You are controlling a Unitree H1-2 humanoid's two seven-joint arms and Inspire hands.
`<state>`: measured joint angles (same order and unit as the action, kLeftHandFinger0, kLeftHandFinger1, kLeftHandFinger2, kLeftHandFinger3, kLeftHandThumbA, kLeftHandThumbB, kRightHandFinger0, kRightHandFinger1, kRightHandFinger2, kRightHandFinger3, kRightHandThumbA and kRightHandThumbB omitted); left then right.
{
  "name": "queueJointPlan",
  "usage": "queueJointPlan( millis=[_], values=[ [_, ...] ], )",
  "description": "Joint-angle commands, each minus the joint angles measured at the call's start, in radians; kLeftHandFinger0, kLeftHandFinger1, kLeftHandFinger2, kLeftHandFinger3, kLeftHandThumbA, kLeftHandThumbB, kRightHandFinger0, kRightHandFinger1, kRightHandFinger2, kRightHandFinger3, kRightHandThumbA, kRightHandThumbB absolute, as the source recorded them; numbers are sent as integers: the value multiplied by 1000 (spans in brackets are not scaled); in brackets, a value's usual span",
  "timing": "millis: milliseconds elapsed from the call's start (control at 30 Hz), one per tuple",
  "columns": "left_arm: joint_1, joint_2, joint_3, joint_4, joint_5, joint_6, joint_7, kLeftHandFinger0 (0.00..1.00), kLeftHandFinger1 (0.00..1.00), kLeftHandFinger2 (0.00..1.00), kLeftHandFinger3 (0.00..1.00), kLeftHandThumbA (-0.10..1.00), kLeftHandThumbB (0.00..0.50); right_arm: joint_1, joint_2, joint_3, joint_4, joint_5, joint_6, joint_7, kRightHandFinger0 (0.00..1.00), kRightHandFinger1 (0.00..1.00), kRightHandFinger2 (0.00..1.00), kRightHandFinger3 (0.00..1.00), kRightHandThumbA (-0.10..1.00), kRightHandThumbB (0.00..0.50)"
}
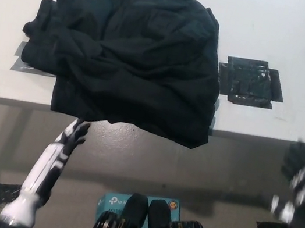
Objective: The robot grabs the right edges of the black jacket on the table, and folds it in half
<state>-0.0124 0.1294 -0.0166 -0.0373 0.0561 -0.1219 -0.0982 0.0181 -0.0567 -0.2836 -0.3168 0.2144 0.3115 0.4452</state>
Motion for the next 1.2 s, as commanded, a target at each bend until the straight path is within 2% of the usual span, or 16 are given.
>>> queueJointPlan(
  millis=[0, 67, 267, 400, 433, 467, 533, 600, 633, 833, 867, 1167],
  values=[
    [74, 28, 29, -80, -107, -25, -38, 1000, 1000, 1000, 1000, 1000, 354, 121, 44, 65, -85, 55, -240, 29, 1000, 1000, 1000, 1000, 1000, 404],
    [82, 27, 30, -81, -99, -28, -31, 1000, 1000, 1000, 1000, 1000, 340, 138, 46, 85, -42, 30, -254, 16, 1000, 1000, 1000, 1000, 1000, 418],
    [54, 42, 37, -74, -108, -25, -40, 1000, 1000, 1000, 1000, 1000, 352, 114, 29, 126, 66, 20, -330, 7, 1000, 1000, 1000, 1000, 1000, 347],
    [34, 40, 36, -72, -103, -11, -39, 1000, 1000, 1000, 1000, 1000, 339, 93, 13, 137, 87, 24, -330, -8, 1000, 1000, 1000, 1000, 1000, 315],
    [34, 39, 37, -72, -104, -10, -38, 1000, 1000, 1000, 1000, 1000, 334, 89, 10, 141, 94, 25, -333, -9, 1000, 1000, 1000, 1000, 1000, 314],
    [36, 38, 39, -69, -108, -10, -37, 1000, 1000, 1000, 1000, 1000, 337, 86, 4, 149, 103, 22, -337, -7, 1000, 1000, 1000, 1000, 1000, 339],
    [31, 38, 40, -64, -110, -12, -36, 1000, 1000, 1000, 1000, 1000, 329, 75, -4, 158, 114, 23, -339, -9, 1000, 1000, 1000, 1000, 1000, 358],
    [31, 38, 40, -64, -111, -12, -36, 1000, 1000, 1000, 1000, 1000, 329, 75, -8, 164, 116, 26, -344, -14, 1000, 1000, 1000, 1000, 1000, 358],
    [42, 32, 40, -73, -114, -4, -32, 1000, 1000, 1000, 1000, 1000, 301, 66, -10, 172, 109, 25, -342, -14, 1000, 1000, 1000, 1000, 1000, 340],
    [70, 21, 37, -91, -100, 5, -20, 1000, 1000, 1000, 1000, 1000, 278, 55, -21, 194, 85, 28, -323, -27, 1000, 1000, 1000, 1000, 1000, 339],
    [78, 16, 38, -91, -100, -1, -16, 1000, 1000, 1000, 1000, 1000, 259, 56, -19, 194, 88, 28, -331, -31, 1000, 1000, 1000, 1000, 1000, 320],
    [102, 12, 41, -94, -100, 2, -16, 1000, 1000, 1000, 1000, 1000, 259, 71, -22, 196, 123, 44, -365, -40, 1000, 1000, 1000, 1000, 1000, 303]
  ],
)
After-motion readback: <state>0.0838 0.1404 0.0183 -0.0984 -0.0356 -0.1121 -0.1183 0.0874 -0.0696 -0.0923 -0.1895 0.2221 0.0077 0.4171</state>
